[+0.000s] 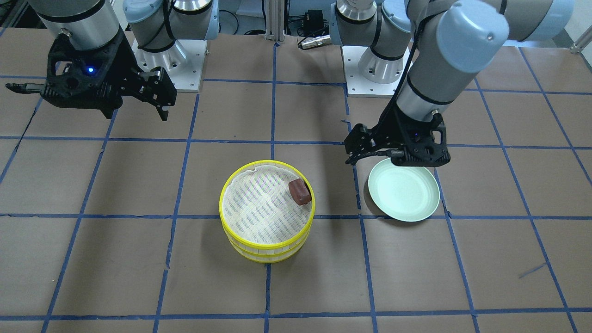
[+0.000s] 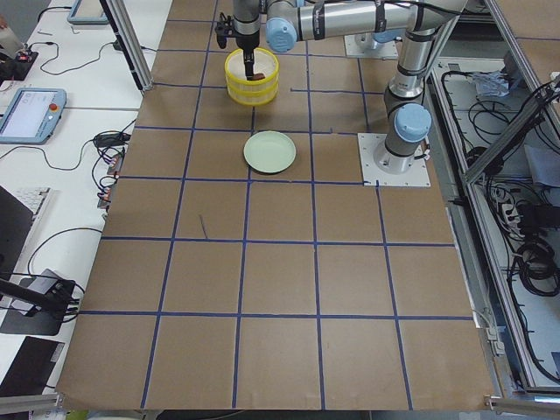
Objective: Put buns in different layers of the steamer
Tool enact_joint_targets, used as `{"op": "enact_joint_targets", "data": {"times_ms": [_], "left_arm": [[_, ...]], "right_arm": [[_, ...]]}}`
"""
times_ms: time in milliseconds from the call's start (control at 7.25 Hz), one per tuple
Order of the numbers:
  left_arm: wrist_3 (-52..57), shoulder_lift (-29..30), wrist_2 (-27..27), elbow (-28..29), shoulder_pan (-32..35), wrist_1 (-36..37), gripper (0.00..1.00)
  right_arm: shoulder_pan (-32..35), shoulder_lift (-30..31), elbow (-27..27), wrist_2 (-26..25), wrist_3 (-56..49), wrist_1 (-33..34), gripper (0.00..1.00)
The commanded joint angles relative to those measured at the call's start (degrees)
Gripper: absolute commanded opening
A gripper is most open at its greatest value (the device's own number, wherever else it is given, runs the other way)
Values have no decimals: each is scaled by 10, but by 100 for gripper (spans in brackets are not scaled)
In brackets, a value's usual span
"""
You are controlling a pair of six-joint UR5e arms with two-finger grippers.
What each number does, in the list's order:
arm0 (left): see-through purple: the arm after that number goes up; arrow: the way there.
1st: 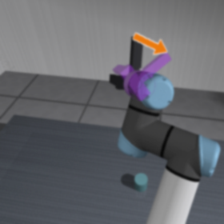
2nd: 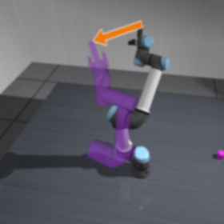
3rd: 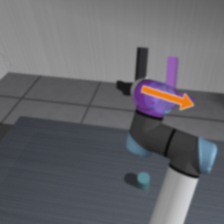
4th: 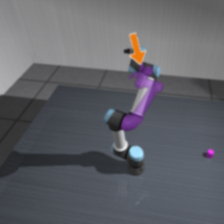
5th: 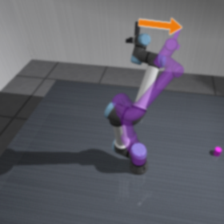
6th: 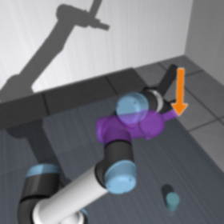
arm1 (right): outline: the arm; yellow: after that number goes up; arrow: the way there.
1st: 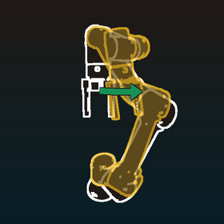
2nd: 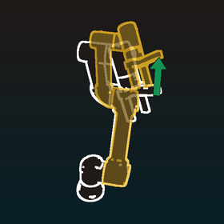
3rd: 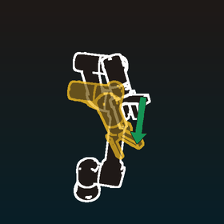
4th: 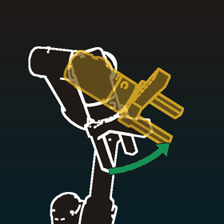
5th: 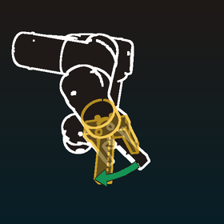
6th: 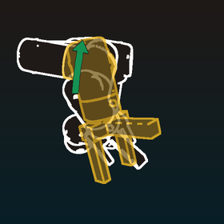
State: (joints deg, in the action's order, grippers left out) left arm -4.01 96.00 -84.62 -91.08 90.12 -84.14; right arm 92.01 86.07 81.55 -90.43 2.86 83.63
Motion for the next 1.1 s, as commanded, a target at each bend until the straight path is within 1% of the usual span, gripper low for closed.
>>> {"op": "enact_joint_targets", "data": {"times_ms": [0,276,414,690,966], "left_arm": [[36,-69,-60,9,-16,-111,100],[38,-72,-44,-5,-24,-119,100],[38,-72,-29,-8,-27,-120,100],[57,-74,-35,3,-45,-120,100],[58,-75,-29,3,-56,-119,100]], "right_arm": [[-6,2,4,-3,7,-11,100],[-9,6,23,-4,8,-4,100],[-6,6,23,-1,8,-1,100],[-9,6,23,-4,7,6,100],[-8,7,23,-3,7,7,100]]}}
